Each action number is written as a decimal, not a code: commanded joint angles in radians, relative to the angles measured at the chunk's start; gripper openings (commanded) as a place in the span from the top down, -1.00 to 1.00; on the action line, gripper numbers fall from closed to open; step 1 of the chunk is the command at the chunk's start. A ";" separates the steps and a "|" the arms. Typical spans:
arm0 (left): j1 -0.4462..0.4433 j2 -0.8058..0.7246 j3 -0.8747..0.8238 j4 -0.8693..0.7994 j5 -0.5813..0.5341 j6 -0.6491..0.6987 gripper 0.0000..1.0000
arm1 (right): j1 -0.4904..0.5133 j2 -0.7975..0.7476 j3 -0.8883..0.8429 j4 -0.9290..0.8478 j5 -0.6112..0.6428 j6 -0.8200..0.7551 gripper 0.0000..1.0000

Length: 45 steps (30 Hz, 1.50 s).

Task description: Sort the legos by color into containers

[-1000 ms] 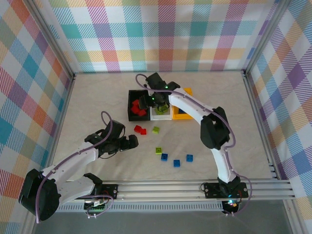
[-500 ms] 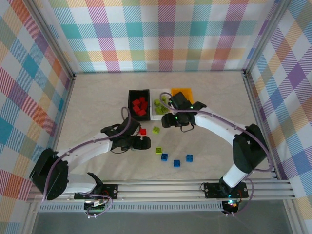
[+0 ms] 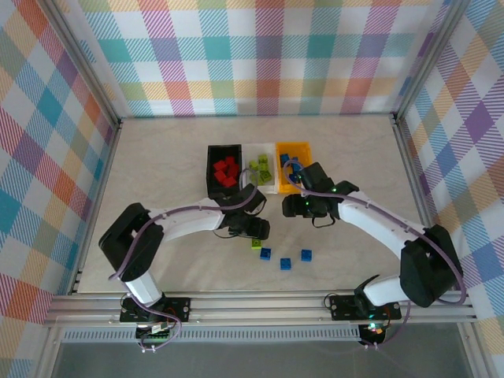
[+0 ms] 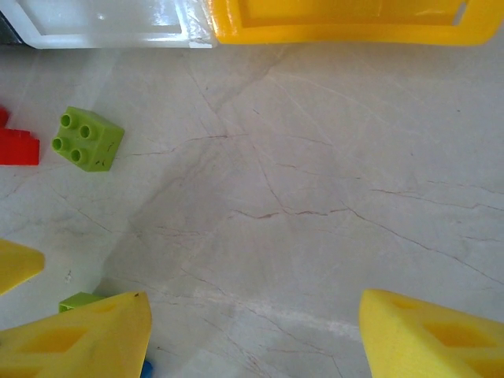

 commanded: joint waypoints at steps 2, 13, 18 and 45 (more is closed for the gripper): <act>-0.021 0.050 0.042 -0.094 -0.053 0.034 -0.29 | -0.023 -0.050 -0.028 0.020 -0.013 0.015 -0.41; -0.063 0.081 0.016 -0.123 -0.059 0.016 -0.06 | -0.039 -0.073 -0.050 0.037 -0.028 0.016 -0.41; -0.068 0.061 0.005 -0.135 -0.057 0.012 0.00 | -0.042 -0.074 -0.050 0.039 -0.026 0.015 -0.42; 0.224 0.293 0.665 -0.261 -0.221 0.091 0.40 | -0.053 -0.079 -0.075 0.045 -0.051 0.021 -0.44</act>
